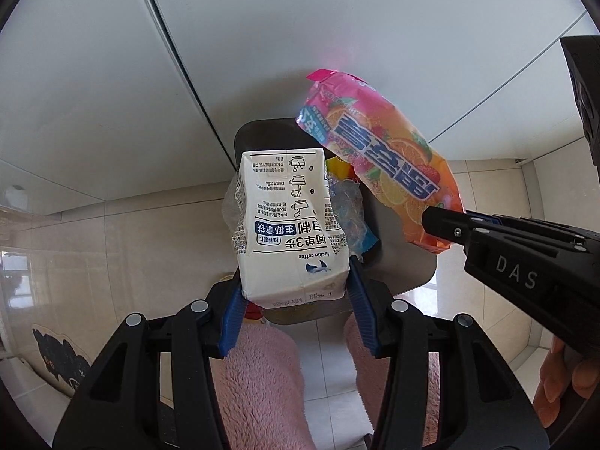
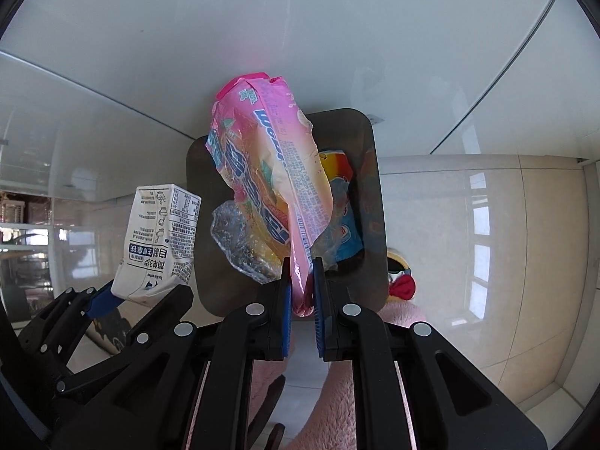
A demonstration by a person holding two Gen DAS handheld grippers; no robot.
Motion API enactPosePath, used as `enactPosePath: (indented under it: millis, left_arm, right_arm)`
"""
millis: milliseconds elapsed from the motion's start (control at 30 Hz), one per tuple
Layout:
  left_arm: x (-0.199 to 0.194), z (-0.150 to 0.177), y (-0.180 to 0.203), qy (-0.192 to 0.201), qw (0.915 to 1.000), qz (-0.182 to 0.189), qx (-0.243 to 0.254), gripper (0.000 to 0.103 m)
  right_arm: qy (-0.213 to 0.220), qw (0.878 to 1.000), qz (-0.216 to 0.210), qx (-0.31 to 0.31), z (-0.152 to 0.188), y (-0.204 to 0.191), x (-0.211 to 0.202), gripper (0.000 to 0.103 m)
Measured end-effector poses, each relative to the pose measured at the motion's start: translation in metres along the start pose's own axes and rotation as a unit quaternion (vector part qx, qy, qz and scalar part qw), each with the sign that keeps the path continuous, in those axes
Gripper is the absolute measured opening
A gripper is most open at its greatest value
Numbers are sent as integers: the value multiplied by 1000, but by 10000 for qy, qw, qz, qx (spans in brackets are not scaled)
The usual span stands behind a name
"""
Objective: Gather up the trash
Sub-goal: 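Open both tools to drop the carton and wrapper into the bin, then raise both tools back toward the counter tissues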
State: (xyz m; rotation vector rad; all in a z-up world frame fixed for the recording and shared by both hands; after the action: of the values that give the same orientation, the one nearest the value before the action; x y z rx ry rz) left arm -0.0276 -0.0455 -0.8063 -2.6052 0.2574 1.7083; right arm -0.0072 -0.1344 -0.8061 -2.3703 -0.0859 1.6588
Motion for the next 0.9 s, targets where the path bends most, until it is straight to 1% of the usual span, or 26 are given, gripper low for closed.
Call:
enactPosePath:
  millis: [167,200,367,400,433,500,567,600,633,667,700,767,800,900]
  left_arm:
    - [15,-5,0,-47,10000,-29,-66,48]
    - [15,-7,4,-47,9999,-35,-86,48]
    - [15,-4,-6,-35,9997,-39,-250,49]
    - [14,-4,-7,-14,9996,-29,-289,49]
    - [14,-4,-8,-8,9995,-19,-312,51]
    - [12,-4,-10,7,9994,6,-354,54]
    - [10,-5,-12,38,9993,24,-379,65]
    - [8,-6,-13,60,9992,20,-394,68]
    - [5,-8,-13,86,9991,15,-427,77]
    - [0,-9,-14,135,9988,22,-471,82]
    - [-4,-11,-16,175,9986,17,-497,84]
    - [-15,-16,-18,257,9982,-27,-533,91]
    - [-21,-18,-19,303,9981,-44,-541,92]
    - [-44,-26,-23,460,9973,-116,-564,94]
  right_arm:
    - [39,9999,73,-79,-10,-5,13,14]
    - [56,9999,86,-86,-11,-5,14,14]
    - [121,9998,149,26,-17,-5,16,16]
    - [114,9998,135,57,-17,-4,17,23]
    - [135,9998,135,81,-17,-3,17,27]
    - [212,9996,133,122,-19,-4,15,56]
    - [290,9994,137,156,-22,-6,12,67]
    - [329,9992,170,136,-23,-7,9,72]
    - [386,9990,225,74,-24,-9,6,75]
    - [443,9986,287,-10,-24,-10,5,80]
    - [500,9981,346,-102,-26,-13,0,90]
    - [664,9965,437,-241,-31,-16,-12,97]
    - [731,9958,468,-291,-34,-15,-16,100]
    - [906,9938,522,-368,-41,-21,-40,100]
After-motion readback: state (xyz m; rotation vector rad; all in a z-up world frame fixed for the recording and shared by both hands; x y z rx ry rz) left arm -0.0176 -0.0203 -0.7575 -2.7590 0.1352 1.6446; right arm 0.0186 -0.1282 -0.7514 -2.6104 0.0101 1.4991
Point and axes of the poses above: each gripper's, at about its wrist camera, not at the fingertips, and x roughly the way its jaws point, y to its right, z to its underside, the point moved 9 cm from there along x, roughly the way its jaws point, and after that the axes turned 13 degrees about y, right-handed, at the moved point
